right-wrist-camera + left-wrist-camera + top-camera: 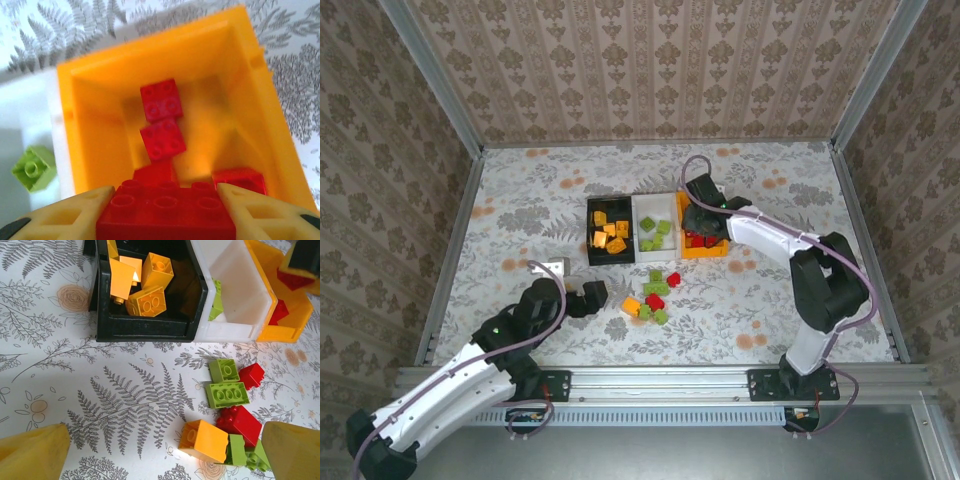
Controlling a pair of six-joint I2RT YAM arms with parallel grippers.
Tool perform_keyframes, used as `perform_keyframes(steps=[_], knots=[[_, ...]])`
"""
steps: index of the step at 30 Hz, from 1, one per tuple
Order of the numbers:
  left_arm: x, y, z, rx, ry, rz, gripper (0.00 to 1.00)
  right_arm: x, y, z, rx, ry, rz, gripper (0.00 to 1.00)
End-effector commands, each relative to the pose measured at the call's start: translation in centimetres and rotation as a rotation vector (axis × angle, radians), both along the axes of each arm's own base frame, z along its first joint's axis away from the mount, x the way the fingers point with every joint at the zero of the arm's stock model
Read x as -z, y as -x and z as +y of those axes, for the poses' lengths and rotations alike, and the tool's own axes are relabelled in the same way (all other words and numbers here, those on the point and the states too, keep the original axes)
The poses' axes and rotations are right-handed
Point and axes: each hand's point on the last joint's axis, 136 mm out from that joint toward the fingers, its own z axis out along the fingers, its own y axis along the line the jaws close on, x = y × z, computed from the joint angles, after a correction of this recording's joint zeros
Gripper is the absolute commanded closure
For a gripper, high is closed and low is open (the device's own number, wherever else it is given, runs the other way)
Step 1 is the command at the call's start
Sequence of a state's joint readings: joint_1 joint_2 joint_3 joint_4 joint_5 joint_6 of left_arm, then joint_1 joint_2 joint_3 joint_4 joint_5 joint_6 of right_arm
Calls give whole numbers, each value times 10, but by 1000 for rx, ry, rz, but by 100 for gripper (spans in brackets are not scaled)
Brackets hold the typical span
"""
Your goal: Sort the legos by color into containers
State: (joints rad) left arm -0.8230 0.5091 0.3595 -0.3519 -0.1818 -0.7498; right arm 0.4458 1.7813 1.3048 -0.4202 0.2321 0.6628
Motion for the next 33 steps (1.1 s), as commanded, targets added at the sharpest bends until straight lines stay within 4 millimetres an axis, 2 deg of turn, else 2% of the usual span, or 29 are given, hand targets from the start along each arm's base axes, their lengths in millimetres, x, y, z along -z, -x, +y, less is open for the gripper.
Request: perform_keyframes(steps=[1,5,8,11,16,21,25,29,33], knots=[[0,0,-3,8,14,12,0,-3,-12,-7,45,-4,14,42],[4,0,-8,33,-11,31,0,-7,-22,-6,54,-7,22,22],[7,-1,-13,56,-34,49,0,-17,-24,-2,49,-30,6,19],[11,-2,-20,90,-54,66,0,-37,-15,0,34,-68,-39,19],[19,-2,-39,169,-79,114,5,-53,23,8,-28,-107,-89,18],[39,1,-64,245,-147,184,10,-44,70,14,-96,-108,-93,18],[51,4,-88,325,-271,190,11,-41,95,9,-114,-108,-101,18],[71,3,-86,322,-422,232,15,-37,111,-4,-101,-104,-105,18],[85,5,-82,319,-459,261,16,-39,119,-14,-89,-91,-121,18]])
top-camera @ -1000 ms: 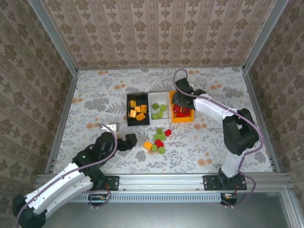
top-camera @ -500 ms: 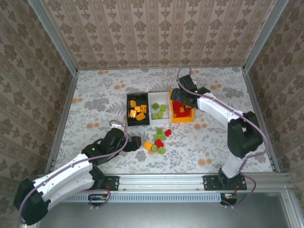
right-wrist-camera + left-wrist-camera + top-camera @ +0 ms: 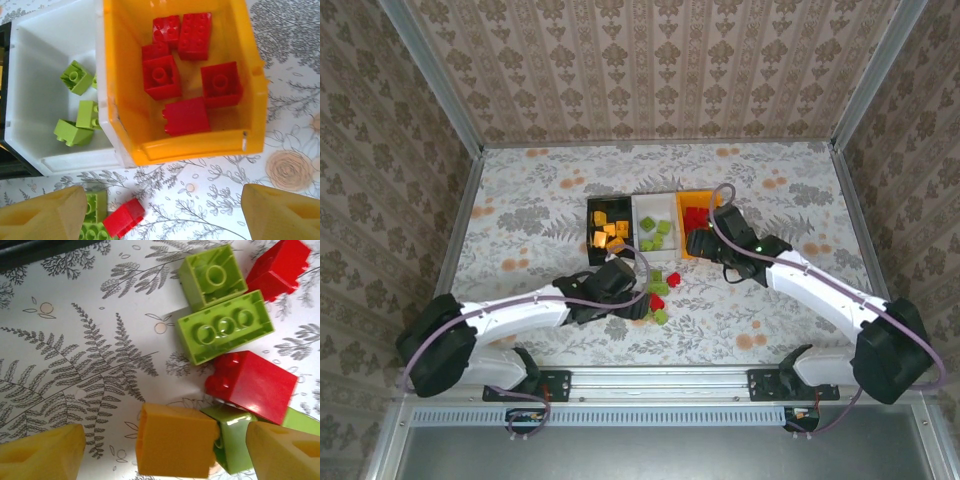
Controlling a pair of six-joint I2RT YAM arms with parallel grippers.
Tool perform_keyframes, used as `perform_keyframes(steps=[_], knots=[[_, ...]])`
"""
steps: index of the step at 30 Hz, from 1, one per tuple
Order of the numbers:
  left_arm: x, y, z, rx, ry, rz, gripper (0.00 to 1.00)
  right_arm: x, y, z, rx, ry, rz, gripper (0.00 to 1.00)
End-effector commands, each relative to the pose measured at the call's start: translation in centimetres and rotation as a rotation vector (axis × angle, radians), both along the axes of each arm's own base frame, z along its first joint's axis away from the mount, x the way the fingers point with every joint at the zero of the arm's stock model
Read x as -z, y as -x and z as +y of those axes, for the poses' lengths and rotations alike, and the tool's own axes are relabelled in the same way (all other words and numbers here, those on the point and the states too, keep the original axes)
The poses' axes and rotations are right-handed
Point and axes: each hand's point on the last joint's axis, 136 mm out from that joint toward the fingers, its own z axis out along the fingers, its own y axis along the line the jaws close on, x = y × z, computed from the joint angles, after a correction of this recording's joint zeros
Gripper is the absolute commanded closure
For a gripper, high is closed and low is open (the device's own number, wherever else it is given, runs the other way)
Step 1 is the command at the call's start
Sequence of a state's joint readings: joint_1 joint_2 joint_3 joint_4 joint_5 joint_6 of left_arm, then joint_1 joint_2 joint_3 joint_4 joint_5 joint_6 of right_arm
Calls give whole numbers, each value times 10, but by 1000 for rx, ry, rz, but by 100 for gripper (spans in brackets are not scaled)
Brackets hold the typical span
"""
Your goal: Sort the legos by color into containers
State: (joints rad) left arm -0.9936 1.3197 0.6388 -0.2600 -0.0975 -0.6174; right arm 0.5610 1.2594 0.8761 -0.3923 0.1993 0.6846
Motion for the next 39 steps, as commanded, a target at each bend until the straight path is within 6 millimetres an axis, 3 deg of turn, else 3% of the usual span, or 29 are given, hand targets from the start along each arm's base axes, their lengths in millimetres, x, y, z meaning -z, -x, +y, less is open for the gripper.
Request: perform_keyframes(steps=[1,4,8,12,19,20,24,28,32,39], knots=[[9,1,12,9,-84,-5,17,-7,4,-10,34,1,-32,18],[17,4,20,0,-117,11,20,-8,5,-13,41,4,-34,18],[29,9,47,-47,-188,42,25,-12,3,-13,47,-7,-47,17],[24,11,70,-97,-180,38,26,-16,3,-12,46,-16,-57,17],[-9,8,41,-52,-36,-7,12,-19,5,-13,46,-27,-65,17],[-10,7,37,-43,-40,-13,2,-19,5,-13,46,-28,-66,17],[4,7,42,-33,-123,9,1,-16,8,-16,49,-19,-61,17],[19,13,45,-27,-169,38,9,-15,11,-20,53,-15,-62,17],[32,13,47,-34,-202,56,30,-17,11,-22,63,-23,-70,16],[27,7,44,-32,-199,24,48,-19,12,-24,66,-23,-75,16]])
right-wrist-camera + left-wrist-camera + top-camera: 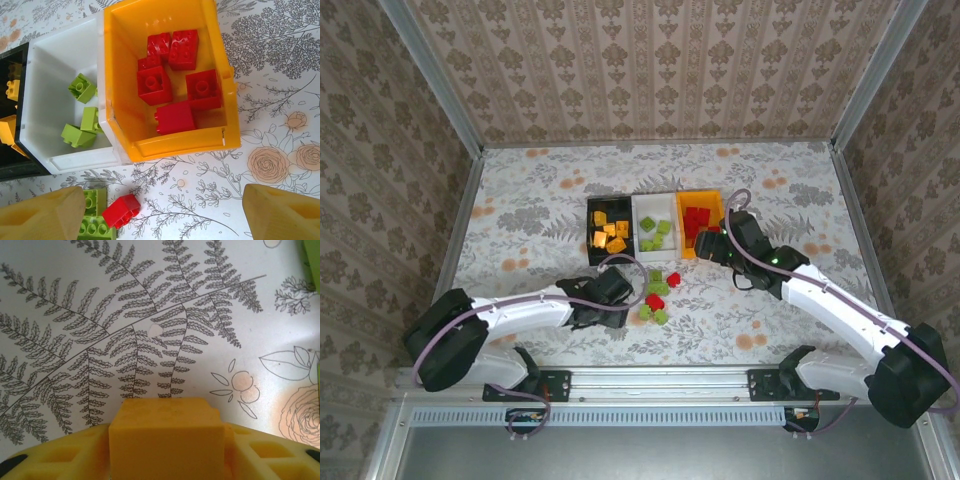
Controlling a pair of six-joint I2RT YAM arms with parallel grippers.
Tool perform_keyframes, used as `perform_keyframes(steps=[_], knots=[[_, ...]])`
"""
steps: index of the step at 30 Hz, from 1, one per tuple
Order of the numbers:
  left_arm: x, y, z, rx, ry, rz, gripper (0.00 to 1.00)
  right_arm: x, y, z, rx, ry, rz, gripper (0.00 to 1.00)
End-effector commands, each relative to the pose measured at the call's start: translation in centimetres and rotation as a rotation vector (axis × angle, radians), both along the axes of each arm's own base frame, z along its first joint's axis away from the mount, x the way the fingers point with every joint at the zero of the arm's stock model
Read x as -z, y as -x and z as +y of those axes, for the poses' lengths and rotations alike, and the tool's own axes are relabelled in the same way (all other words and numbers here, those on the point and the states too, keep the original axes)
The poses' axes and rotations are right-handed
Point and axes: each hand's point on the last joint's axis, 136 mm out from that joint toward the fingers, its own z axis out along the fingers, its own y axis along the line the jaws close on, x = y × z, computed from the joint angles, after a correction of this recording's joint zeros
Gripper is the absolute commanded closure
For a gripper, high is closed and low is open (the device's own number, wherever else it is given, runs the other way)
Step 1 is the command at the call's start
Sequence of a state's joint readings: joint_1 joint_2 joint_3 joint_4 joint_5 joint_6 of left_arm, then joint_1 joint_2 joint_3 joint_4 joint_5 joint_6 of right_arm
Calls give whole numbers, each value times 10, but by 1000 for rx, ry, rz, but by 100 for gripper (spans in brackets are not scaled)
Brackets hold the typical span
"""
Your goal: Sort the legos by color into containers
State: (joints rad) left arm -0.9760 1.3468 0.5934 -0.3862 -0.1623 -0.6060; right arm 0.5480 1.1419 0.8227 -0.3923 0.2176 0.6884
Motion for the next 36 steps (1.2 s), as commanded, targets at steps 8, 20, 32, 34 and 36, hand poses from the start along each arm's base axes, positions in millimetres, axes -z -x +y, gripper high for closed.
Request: perform_keyframes(steps=[8,20,32,34,36], knots=[[-79,-23,-4,-28,137,-156,56,-3,8,-11,39,-17,-19,16],[-133,-155,-26,-107,177,-254,57,10,14,-11,31,-13,18,16],[-96,-220,-23,-190,93,-200,51,33,36,-1,-62,-47,84,16],[-102,-220,-26,-187,113,-209,43,37,40,6,-91,-60,94,16],[-112,-219,-28,-186,141,-223,34,42,43,14,-119,-63,109,16]])
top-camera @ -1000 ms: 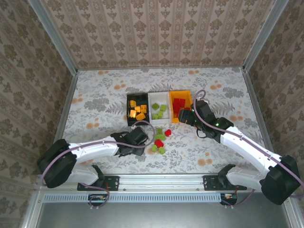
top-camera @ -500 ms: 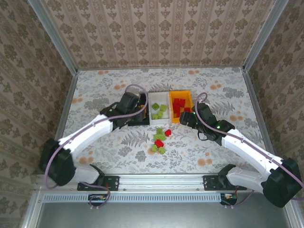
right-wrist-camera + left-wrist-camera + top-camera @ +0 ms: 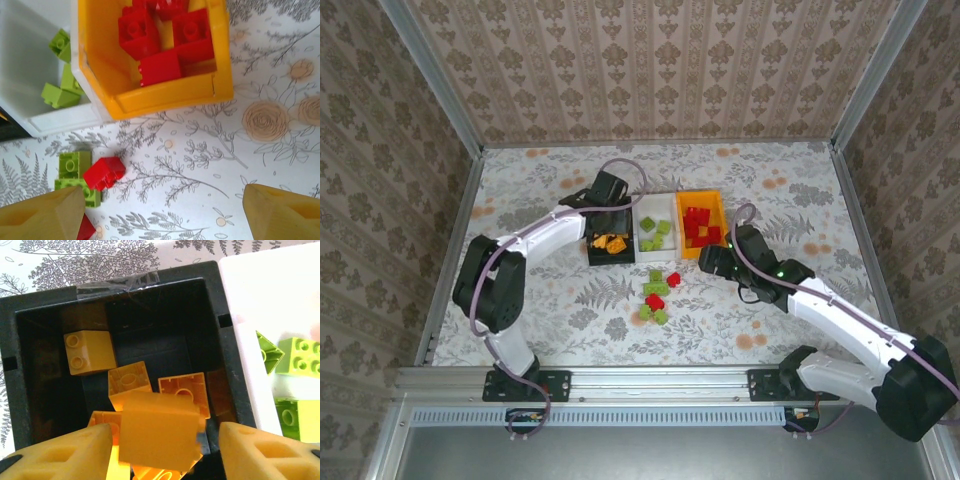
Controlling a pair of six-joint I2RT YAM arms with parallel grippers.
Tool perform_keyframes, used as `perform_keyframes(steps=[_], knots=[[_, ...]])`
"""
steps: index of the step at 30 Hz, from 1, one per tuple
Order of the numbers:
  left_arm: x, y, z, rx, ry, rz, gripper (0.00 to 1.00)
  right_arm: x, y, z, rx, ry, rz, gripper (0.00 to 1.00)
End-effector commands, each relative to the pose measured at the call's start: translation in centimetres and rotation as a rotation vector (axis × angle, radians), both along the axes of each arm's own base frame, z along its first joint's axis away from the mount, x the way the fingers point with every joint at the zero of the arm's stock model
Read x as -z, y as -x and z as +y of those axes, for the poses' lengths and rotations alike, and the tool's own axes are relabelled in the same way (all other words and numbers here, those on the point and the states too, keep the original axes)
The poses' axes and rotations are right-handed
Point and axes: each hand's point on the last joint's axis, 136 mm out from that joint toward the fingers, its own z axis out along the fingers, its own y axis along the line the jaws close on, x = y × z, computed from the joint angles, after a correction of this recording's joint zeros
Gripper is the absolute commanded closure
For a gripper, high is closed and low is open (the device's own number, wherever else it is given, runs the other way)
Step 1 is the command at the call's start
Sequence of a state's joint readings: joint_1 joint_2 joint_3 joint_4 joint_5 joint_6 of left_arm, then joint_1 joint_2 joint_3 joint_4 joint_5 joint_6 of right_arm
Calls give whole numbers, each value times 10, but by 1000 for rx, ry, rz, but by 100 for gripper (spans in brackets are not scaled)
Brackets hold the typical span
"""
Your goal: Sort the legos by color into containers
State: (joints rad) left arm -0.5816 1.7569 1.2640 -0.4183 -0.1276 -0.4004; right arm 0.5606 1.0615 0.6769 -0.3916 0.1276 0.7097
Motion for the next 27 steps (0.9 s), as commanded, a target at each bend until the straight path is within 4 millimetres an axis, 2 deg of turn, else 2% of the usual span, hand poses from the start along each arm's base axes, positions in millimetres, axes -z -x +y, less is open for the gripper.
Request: perform_keyframes(steps=[1,4,7,10,13,16,20,25,27], knots=[[-32,-4,-5,14,54,-56,30,5,8,17,-72,-30,19,16],[-58,5,-11,31,128,-92,19,8,9,34,-123,-34,19,15],[-92,26,-20,66,211,-156,10,11,7,53,-171,-31,18,16],[-120,57,-23,104,274,-216,4,18,3,69,-211,-12,31,16],[-132,88,-18,115,335,-254,0,29,-4,84,-242,17,53,17],[-123,112,-3,83,389,-255,0,44,-13,95,-266,54,81,18],[-101,135,16,30,449,-239,0,60,-21,102,-279,99,109,21],[-70,151,35,-16,446,-203,0,74,-25,110,-294,116,136,26],[-64,153,39,-28,440,-197,0,79,-25,111,-295,129,144,28]])
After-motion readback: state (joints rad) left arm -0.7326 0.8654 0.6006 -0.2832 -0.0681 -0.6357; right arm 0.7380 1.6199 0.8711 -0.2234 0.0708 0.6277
